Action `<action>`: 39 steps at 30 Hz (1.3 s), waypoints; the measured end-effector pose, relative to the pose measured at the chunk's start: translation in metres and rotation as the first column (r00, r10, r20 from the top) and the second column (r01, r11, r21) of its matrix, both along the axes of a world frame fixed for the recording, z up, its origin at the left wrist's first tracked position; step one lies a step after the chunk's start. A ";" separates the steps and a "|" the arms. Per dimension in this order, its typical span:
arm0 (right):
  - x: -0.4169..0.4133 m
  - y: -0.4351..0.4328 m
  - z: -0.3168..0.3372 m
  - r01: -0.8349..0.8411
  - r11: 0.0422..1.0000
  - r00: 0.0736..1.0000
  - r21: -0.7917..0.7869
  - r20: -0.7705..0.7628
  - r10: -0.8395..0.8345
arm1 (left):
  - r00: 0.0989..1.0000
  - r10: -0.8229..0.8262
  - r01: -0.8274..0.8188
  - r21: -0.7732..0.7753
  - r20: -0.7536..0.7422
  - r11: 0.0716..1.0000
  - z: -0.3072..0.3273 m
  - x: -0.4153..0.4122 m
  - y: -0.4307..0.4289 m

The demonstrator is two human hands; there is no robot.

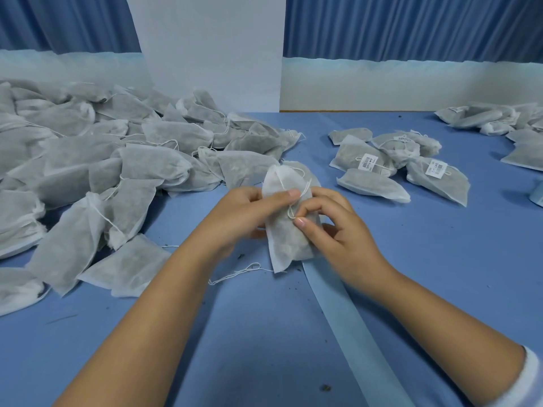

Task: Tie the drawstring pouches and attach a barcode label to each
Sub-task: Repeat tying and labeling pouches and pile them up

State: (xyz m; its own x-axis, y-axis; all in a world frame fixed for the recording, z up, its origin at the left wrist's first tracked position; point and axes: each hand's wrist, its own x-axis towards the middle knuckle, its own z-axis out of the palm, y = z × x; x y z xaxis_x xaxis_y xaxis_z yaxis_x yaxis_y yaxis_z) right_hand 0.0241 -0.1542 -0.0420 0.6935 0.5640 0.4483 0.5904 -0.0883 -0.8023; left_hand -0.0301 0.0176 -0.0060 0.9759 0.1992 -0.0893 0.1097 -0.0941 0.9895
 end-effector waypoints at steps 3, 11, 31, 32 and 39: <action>0.001 0.000 -0.001 -0.027 0.999 1.000 -0.021 0.009 0.027 | 0.999 0.019 -0.018 0.055 -0.031 0.998 -0.002 0.000 -0.001; 0.021 -0.009 -0.002 0.152 0.947 0.978 -0.283 0.182 -0.102 | 0.980 0.163 -0.153 0.095 -0.112 0.984 -0.013 0.009 0.024; 0.019 -0.010 -0.003 0.088 0.746 0.962 -0.661 0.251 0.109 | 0.970 -0.109 0.031 -0.335 -0.216 0.942 -0.031 0.017 0.018; 0.019 -0.010 -0.003 0.080 0.730 0.965 -0.679 0.235 0.113 | 0.970 -0.100 0.025 -0.321 -0.220 0.947 -0.031 0.017 0.017; 0.023 -0.009 -0.008 0.255 0.901 0.959 -0.351 0.211 -0.189 | 0.967 -0.154 0.074 -0.359 -0.200 0.930 -0.030 0.014 0.022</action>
